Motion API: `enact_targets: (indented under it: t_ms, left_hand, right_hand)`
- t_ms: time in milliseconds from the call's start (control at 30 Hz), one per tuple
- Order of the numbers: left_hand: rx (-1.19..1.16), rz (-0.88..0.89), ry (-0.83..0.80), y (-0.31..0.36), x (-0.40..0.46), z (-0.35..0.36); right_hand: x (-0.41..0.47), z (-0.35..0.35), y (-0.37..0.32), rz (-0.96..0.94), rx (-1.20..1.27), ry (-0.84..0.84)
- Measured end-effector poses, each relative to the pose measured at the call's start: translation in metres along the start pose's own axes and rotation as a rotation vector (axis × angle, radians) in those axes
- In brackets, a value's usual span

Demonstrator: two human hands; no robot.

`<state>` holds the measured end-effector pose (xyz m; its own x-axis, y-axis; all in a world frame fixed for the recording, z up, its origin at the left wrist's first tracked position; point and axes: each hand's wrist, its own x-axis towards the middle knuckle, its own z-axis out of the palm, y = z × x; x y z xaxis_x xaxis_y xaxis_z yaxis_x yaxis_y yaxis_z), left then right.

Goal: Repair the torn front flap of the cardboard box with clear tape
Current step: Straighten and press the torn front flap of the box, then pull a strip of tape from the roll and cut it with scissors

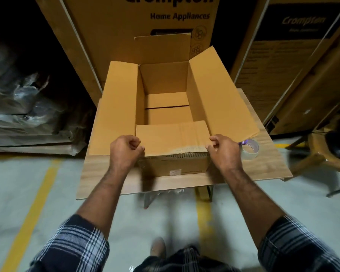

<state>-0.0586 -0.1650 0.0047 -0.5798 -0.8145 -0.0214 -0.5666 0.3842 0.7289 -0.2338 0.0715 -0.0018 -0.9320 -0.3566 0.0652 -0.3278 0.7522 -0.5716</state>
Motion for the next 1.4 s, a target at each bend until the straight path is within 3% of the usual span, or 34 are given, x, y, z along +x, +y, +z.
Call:
enact_targets:
  t_ms: [267,533,667,867,1033,1267,1400]
  left_hand:
    - [0.032,0.162,0.005,-0.008,-0.009,-0.003]
    - [0.059,0.340,-0.022,0.003,-0.013,0.006]
    - [0.037,0.540,-0.087,0.040,-0.033,0.035]
    - [-0.081,0.758,-0.353,0.106,-0.080,0.117]
    - [-0.084,0.642,-0.520,0.142,-0.104,0.200]
    - [-0.069,0.142,-0.538,0.144,-0.106,0.286]
    - [-0.120,0.003,-0.508,0.136,-0.111,0.300]
  right_hand:
    - [-0.029,0.019,0.010,-0.188,-0.043,0.208]
    - [-0.036,0.016,0.007,-0.100,-0.006,0.277]
    - [-0.048,0.008,0.018,-0.102,0.002,0.299]
    - [-0.057,-0.024,0.061,-0.066,0.048,0.351]
    - [-0.035,-0.048,0.123,-0.005,0.040,0.301]
    - [0.041,-0.027,0.205,0.081,-0.054,-0.169]
    - [0.075,0.000,0.231,0.019,-0.161,-0.378]
